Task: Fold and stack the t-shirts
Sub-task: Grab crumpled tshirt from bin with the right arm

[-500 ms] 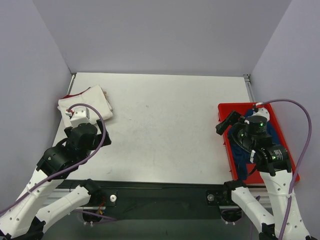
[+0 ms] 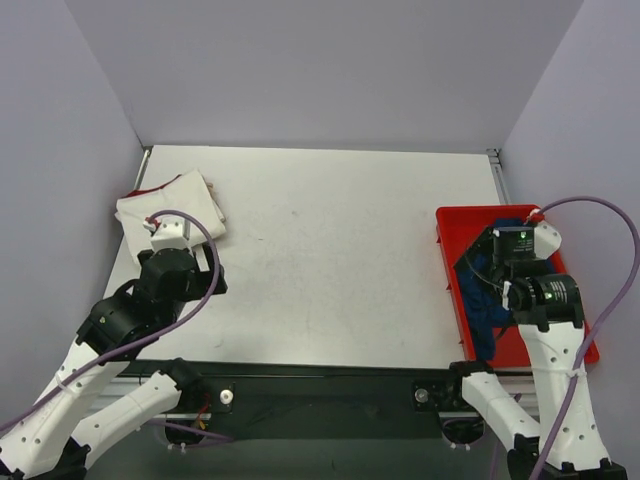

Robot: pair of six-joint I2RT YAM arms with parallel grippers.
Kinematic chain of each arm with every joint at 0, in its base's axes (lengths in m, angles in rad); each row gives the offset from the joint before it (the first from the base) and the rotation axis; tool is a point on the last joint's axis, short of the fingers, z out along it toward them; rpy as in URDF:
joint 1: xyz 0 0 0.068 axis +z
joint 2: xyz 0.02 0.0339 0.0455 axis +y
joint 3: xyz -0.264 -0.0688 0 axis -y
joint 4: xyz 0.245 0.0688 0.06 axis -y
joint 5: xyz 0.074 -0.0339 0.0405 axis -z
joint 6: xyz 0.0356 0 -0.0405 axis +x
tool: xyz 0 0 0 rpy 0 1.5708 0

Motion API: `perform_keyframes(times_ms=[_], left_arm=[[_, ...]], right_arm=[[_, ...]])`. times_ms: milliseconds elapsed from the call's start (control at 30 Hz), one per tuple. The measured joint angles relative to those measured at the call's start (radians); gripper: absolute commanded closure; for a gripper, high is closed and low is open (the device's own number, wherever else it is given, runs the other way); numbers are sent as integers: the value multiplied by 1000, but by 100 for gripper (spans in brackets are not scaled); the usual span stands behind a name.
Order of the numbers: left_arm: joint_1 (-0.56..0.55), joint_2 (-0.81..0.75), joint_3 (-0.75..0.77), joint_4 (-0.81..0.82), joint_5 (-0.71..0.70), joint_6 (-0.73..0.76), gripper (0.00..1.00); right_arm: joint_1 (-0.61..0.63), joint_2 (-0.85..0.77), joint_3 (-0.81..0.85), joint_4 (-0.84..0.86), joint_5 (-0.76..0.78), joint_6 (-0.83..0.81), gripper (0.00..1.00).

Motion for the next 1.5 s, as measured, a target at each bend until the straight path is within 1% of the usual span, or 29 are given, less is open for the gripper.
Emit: perform_keyframes(times_ms=[100,233,333,467,533,600,667,867,1000,1067,1100,1133,1167,1200,1233,1267,1333,1500], left_arm=[[2,18,-28,33,56,41,3],[3,67,-54,88,97,80,3],[30,126,-60,148,117,117,3],[148,240,-59,246,182,153,3],[238,309,-59,304,237,165,3],[313,358,-58,356,277,171,3],[360,404,-43,386,293,175,3],[477,552,39,476,347,150,3],[541,589,40,494,376,104,3],[550,594,40,503,382,85,3],[551,594,40,509,385,77,3],[551,594,40,514,389,68,3],[551,594,40,519,391,62,3],[551,594,39,521,393,58,3],[551,594,39,523,394,51,3],[551,594,37,524,394,45,3],[551,592,29,529,393,39,3],[557,552,-23,533,394,20,3]], right_arm=[[-62,85,5,-34,17,2,0],[-129,217,5,-31,26,-3,0],[-266,328,2,10,-11,-20,0],[-422,435,-27,93,-59,-34,0],[-472,487,-45,140,-89,-39,0],[-501,545,-50,181,-112,-44,1],[-513,611,-48,224,-118,-53,2],[-519,860,-34,314,-131,-68,5],[-519,941,-33,338,-131,-77,5],[-519,959,-27,343,-132,-84,13],[-519,965,-21,342,-134,-88,20],[-519,970,-16,341,-134,-90,39],[-519,976,-9,342,-134,-96,48],[-518,985,-5,347,-134,-95,55],[-518,993,0,350,-135,-95,75],[-518,997,3,354,-136,-101,86],[-518,998,6,356,-133,-105,100],[-519,969,13,348,-136,-111,100]])
